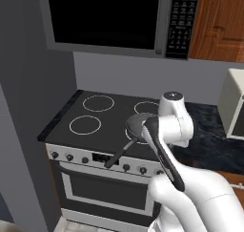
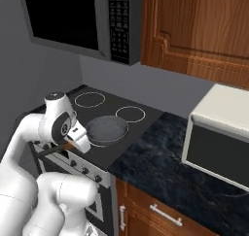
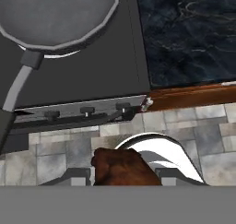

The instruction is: Take the chicken drumsticks from the pan and place one on each plate on the dining counter.

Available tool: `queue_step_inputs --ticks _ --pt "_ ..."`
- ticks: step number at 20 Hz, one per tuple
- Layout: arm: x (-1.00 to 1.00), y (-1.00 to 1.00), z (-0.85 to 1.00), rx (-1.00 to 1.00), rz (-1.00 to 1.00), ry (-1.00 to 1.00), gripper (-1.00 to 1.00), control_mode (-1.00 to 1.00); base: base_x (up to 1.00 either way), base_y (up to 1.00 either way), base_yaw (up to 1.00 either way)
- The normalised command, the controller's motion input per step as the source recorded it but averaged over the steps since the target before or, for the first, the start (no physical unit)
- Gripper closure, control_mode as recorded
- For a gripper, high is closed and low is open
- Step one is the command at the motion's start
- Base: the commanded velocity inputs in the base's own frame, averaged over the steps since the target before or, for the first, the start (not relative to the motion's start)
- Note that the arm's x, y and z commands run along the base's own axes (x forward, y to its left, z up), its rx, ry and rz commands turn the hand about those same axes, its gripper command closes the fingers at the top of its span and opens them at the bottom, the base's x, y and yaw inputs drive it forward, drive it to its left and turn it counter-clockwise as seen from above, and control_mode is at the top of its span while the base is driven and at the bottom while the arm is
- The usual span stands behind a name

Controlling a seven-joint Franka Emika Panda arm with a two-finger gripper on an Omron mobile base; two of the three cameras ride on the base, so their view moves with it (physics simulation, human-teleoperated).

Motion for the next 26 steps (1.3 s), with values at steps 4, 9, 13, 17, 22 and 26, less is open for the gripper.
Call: queue_step_inputs --ticks 4,9,13,17,22,26 --pt "0.00 0.00 0.00 0.00 0.00 0.00 1.00 1.00 -0.80 -0.07 0.52" --pt "0.00 0.00 0.00 0.00 0.00 0.00 1.00 1.00 -0.63 -0.14 0.94" --pt "0.00 0.00 0.00 0.00 0.00 0.00 1.00 1.00 -0.42 -0.21 1.00" --pt "0.00 0.00 0.00 0.00 0.00 0.00 1.00 1.00 -0.38 -0.18 1.00" --pt "0.00 0.00 0.00 0.00 0.00 0.00 1.00 1.00 -0.27 -0.12 1.00" --pt "0.00 0.00 0.00 0.00 0.00 0.00 1.00 1.00 -0.12 -0.01 1.00"
